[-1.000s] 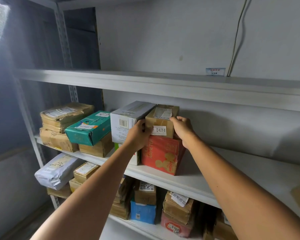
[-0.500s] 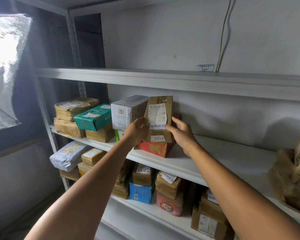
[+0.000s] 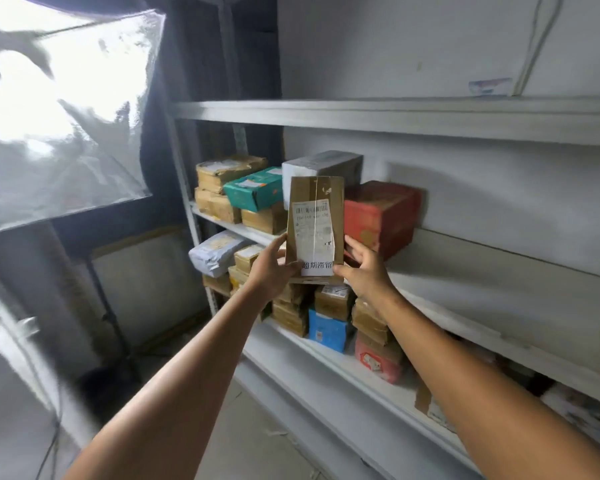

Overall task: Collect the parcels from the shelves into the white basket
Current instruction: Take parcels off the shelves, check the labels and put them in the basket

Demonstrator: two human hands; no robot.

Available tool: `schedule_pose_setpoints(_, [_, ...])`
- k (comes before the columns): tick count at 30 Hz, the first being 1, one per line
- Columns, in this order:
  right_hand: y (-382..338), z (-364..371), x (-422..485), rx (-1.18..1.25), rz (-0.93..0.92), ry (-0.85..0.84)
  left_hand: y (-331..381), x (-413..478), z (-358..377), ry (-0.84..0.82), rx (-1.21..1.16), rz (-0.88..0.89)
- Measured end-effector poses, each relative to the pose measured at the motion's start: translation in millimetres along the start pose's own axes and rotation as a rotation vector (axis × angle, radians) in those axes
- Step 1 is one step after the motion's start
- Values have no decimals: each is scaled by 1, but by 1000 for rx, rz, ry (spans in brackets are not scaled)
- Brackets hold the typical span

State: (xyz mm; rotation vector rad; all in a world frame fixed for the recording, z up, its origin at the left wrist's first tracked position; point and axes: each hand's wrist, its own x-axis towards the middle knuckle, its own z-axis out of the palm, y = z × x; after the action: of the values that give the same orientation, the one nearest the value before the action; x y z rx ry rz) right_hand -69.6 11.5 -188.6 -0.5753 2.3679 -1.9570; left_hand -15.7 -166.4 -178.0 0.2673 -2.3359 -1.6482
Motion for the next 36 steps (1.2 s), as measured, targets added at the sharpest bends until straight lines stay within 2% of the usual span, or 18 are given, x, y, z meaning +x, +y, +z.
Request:
schedule_pose_setpoints(6, [-6,105,19,-49,-75,-119,-46,-16,-81,197,-62,15])
schedule_pose_setpoints(13, [-16,220,12,-9,-118,-476,-91,-73,-171,506,-16,-128])
schedule_pose_setpoints(18, [-19,278,-27,70,-185,-700,-106,-136,-200,730,-47,-229])
schedule_pose_setpoints(20, [-18,289,-45,86,-196,-810,-109,-167,-198,850,-32,-279])
schedule_pose_setpoints(23, [-12,296,-79,104,-195,-998,-114,-221,-180,1018,188,-407])
schedule_pose_setpoints(26, [-3,293,-119,156,-221,-1148,-115,-274,-150,1108,311,-491])
schedule_pose_setpoints(31, [12,287,-199,156,-246,-1392,-116,-365,-96,1325,326,-615])
schedule_pose_setpoints(36, [36,286,-280,125,-323,-1573,-128,-448,-44,1497,167,-710])
